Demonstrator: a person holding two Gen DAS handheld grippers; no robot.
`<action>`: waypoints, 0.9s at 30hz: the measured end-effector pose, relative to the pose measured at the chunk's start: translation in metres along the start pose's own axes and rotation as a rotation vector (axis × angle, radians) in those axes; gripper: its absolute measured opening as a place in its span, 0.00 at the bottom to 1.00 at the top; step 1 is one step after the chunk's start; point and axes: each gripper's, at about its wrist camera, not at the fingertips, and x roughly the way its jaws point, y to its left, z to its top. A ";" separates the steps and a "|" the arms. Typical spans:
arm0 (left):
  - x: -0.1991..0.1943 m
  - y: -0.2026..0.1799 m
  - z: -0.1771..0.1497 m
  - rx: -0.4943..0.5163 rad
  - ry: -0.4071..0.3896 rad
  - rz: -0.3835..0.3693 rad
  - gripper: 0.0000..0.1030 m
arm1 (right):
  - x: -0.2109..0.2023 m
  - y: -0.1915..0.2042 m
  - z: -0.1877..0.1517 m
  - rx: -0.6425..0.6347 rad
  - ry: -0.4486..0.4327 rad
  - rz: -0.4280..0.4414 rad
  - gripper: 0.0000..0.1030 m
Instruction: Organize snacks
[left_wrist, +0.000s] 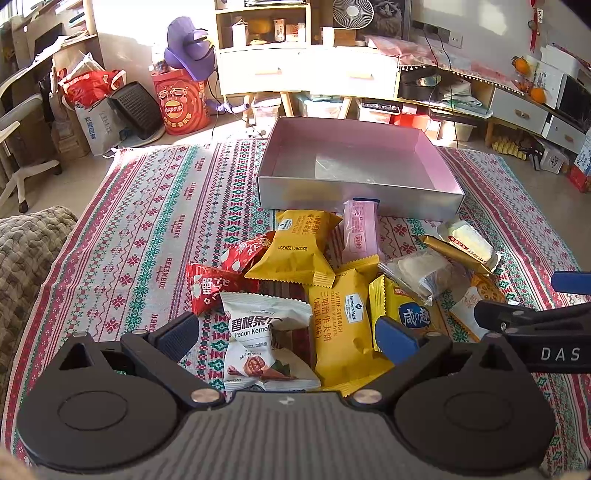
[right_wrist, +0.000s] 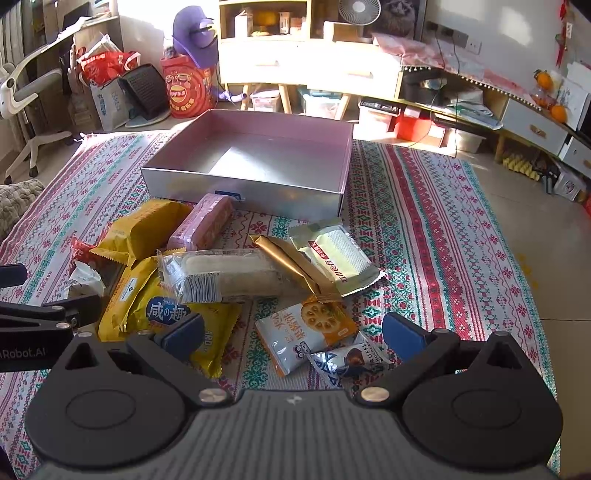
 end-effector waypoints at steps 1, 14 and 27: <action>0.000 0.000 0.000 0.000 0.000 0.000 1.00 | 0.000 0.000 0.000 0.000 0.000 0.000 0.99; 0.000 0.001 0.000 0.000 0.000 0.000 1.00 | 0.001 0.001 -0.001 0.002 0.004 0.002 0.99; 0.002 0.008 0.012 0.054 0.046 -0.073 1.00 | 0.002 -0.011 0.009 0.046 0.054 0.054 0.99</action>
